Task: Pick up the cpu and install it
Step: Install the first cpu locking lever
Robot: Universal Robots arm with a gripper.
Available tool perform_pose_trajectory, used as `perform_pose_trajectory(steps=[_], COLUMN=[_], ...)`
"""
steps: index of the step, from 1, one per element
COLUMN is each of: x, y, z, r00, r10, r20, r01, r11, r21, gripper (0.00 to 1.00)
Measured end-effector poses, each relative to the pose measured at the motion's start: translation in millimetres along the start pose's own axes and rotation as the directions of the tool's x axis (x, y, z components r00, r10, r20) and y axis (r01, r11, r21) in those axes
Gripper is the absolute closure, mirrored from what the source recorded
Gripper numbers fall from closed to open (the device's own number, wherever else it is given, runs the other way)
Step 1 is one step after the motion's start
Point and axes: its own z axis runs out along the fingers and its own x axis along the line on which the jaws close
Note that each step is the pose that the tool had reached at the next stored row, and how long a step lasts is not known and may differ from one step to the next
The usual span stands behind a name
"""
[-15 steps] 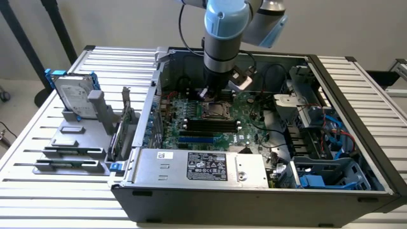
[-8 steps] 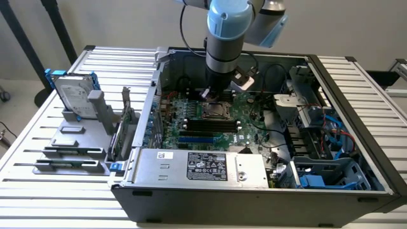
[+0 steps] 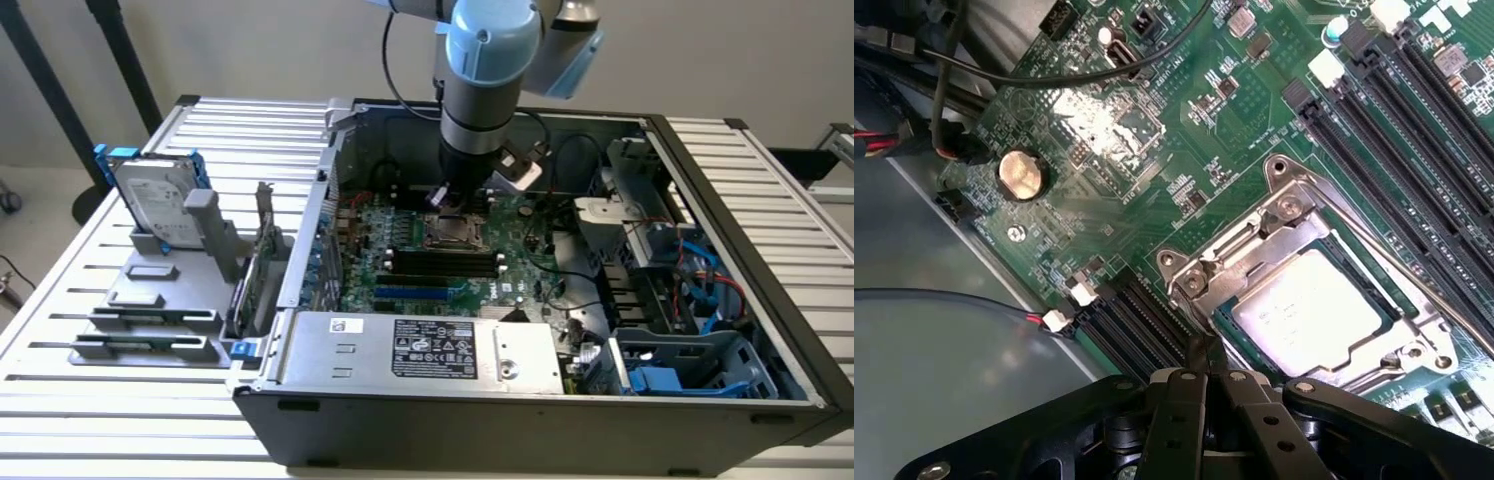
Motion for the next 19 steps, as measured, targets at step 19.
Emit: perform_pose_trajectory(steps=[19], x=[2.9], y=[7.9], z=[-0.3], r00=[1.0000], r10=[0.002], r20=[-0.0086], r01=[-0.002], r11=[0.9999], r21=[0.0156], gripper=[0.89])
